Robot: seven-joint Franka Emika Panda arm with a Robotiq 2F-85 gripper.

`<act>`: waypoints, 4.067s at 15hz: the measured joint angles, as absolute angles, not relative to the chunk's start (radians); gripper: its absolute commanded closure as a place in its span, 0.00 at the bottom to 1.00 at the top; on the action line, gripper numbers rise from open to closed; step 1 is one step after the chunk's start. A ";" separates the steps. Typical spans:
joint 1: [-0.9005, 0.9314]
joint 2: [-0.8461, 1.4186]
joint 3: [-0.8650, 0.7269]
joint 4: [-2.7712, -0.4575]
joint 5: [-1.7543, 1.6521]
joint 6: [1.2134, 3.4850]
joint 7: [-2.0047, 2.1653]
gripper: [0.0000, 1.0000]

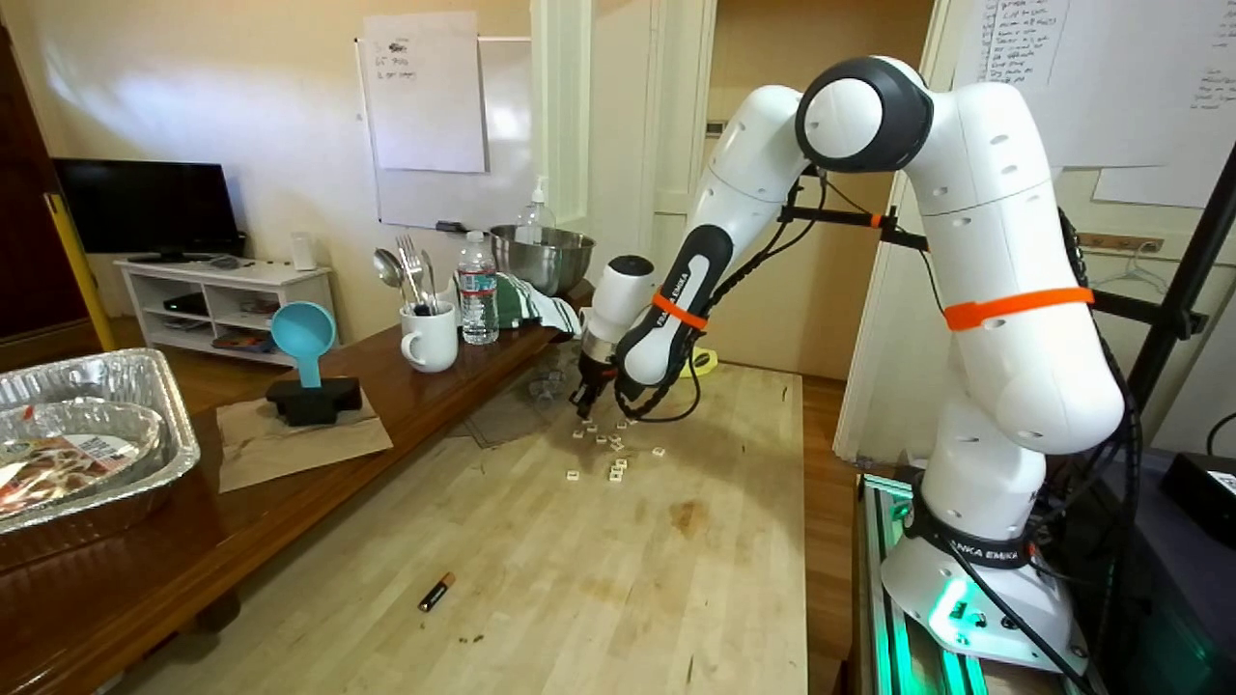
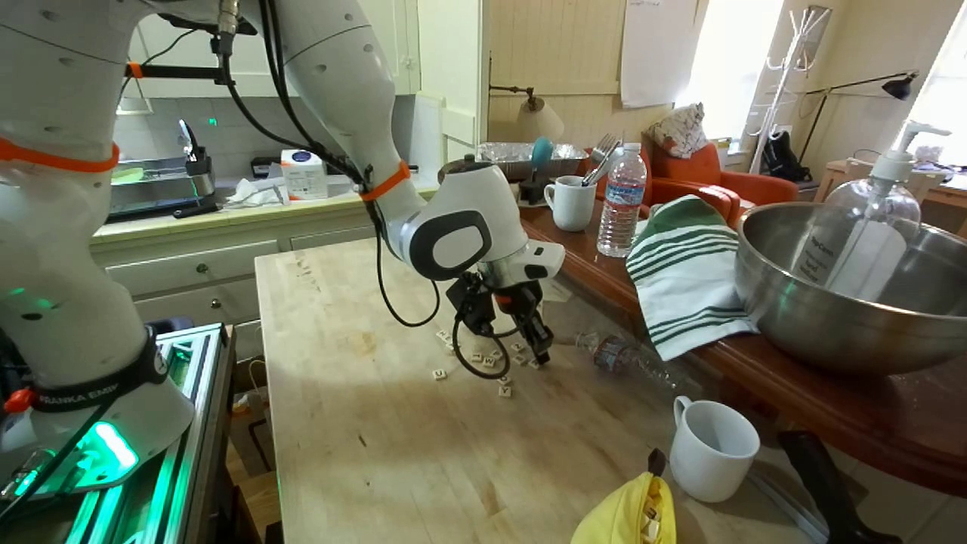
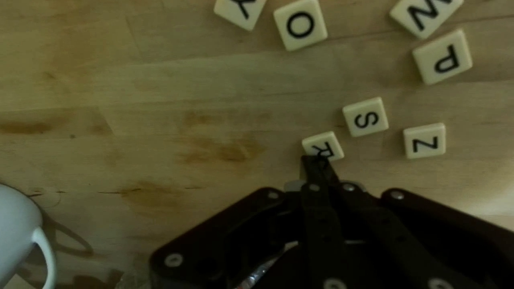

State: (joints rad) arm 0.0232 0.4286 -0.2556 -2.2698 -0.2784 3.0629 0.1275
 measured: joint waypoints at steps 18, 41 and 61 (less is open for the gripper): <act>0.060 0.426 -0.164 -2.266 -0.200 3.066 0.091 1.00; 0.080 0.224 -0.199 -2.560 -0.207 3.056 0.039 1.00; 0.074 0.192 -0.187 -2.574 -0.192 2.978 0.112 1.00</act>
State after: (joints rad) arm 0.0736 0.1924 -0.1871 -2.5742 -0.1923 2.9778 0.1123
